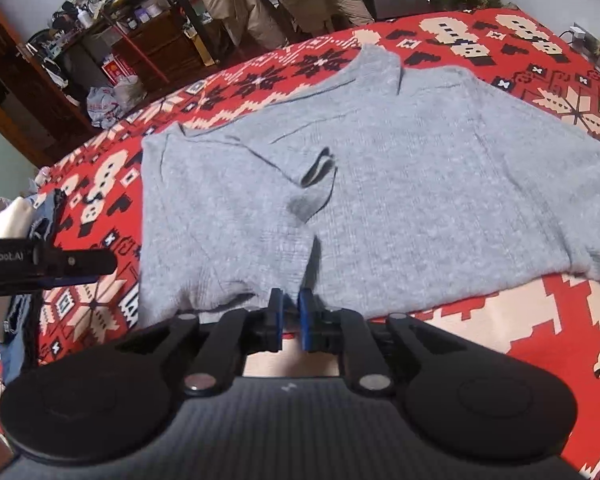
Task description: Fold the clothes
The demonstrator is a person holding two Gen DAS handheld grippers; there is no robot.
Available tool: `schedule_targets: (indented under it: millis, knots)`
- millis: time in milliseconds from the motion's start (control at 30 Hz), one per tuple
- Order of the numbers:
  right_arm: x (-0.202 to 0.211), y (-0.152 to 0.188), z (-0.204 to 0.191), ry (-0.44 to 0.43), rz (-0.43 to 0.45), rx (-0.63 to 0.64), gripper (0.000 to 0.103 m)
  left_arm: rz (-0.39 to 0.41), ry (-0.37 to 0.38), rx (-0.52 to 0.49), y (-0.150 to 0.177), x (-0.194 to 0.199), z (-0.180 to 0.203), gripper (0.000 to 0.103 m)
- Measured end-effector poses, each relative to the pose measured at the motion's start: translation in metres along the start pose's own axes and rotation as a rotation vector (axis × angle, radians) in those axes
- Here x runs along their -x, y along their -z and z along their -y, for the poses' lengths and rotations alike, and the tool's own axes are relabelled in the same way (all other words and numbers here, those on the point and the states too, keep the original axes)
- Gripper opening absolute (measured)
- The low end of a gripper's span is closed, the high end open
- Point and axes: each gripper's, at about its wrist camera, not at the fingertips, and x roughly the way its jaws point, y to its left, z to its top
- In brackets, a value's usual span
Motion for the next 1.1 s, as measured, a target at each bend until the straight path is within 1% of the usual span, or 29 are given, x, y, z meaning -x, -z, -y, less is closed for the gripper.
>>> schedule_targets:
  millis: [67,100,133,167,200,233,267,300,367,400,467,500,567,600,633,667,733,767,867,967,1033,1067,1100]
  knots:
    - [0.003,0.000,-0.002,-0.001,0.013,0.008,0.011,-0.031,-0.036,0.015,0.000,-0.011,0.001,0.047]
    - [0.006,-0.001,-0.003,-0.003,0.023,0.007,0.012,-0.030,-0.044,0.015,0.001,-0.012,0.003,0.047]
    - [0.008,-0.002,-0.002,-0.008,0.036,0.007,0.014,-0.025,-0.052,0.012,0.001,-0.014,0.005,0.050]
    - [0.011,-0.003,-0.002,-0.013,0.049,0.006,0.016,-0.020,-0.060,0.010,0.002,-0.015,0.008,0.046]
    - [0.013,-0.004,-0.001,-0.017,0.062,0.005,0.016,-0.015,-0.068,0.007,0.002,-0.016,0.010,0.044]
    - [0.014,-0.006,0.000,-0.019,0.071,0.003,0.016,-0.010,-0.076,0.005,0.003,-0.018,0.012,0.026]
    - [0.015,-0.007,0.001,-0.021,0.079,0.000,0.016,-0.019,-0.098,-0.006,0.004,-0.020,0.015,0.003]
    - [0.016,-0.008,0.002,-0.022,0.087,-0.002,0.016,-0.028,-0.126,-0.020,0.005,-0.021,0.017,0.000]
    - [0.017,-0.010,0.005,-0.010,0.103,0.000,0.016,-0.023,-0.173,-0.032,0.006,-0.018,0.017,0.000]
    - [0.016,-0.012,0.007,0.002,0.114,0.005,0.016,-0.027,-0.177,-0.026,0.005,-0.017,0.013,0.000]
    - [0.014,-0.016,0.009,0.021,0.133,0.019,0.016,-0.032,-0.143,0.013,0.002,-0.013,0.002,0.004]
    - [0.013,-0.018,0.011,0.029,0.140,0.028,0.016,-0.019,-0.123,0.039,0.000,-0.010,-0.002,0.005]
    - [0.008,-0.024,0.011,0.051,0.150,0.060,0.016,0.033,-0.056,0.088,-0.004,0.000,-0.008,0.006]
    - [0.006,-0.028,0.009,0.054,0.155,0.082,0.016,0.053,-0.006,0.104,-0.006,0.004,-0.009,0.006]
    - [0.004,-0.033,0.007,0.054,0.159,0.106,0.016,0.070,0.048,0.117,-0.008,0.007,-0.010,0.009]
    - [0.001,-0.037,0.003,0.043,0.163,0.131,0.016,0.080,0.099,0.127,-0.011,0.008,-0.010,0.016]
    - [-0.005,-0.045,-0.003,0.000,0.142,0.171,0.016,0.079,0.155,0.138,-0.014,0.003,-0.009,0.018]
    - [-0.010,-0.050,-0.006,-0.025,0.121,0.192,0.016,0.072,0.165,0.140,-0.016,-0.001,-0.008,0.018]
    - [-0.027,-0.059,-0.014,-0.028,0.079,0.240,0.016,0.020,0.170,0.151,-0.018,-0.017,-0.006,0.018]
    - [-0.038,-0.066,-0.017,0.044,0.091,0.266,0.016,-0.019,0.157,0.154,-0.019,-0.027,-0.006,0.018]
    - [-0.039,-0.075,-0.008,0.110,0.136,0.217,0.016,-0.021,0.161,0.163,-0.020,-0.028,-0.008,0.018]
    - [-0.038,-0.080,-0.003,0.142,0.160,0.189,0.018,-0.020,0.165,0.170,-0.021,-0.027,-0.010,0.018]
    - [-0.035,-0.084,0.002,0.148,0.178,0.168,0.020,-0.015,0.163,0.176,-0.022,-0.026,-0.011,0.018]
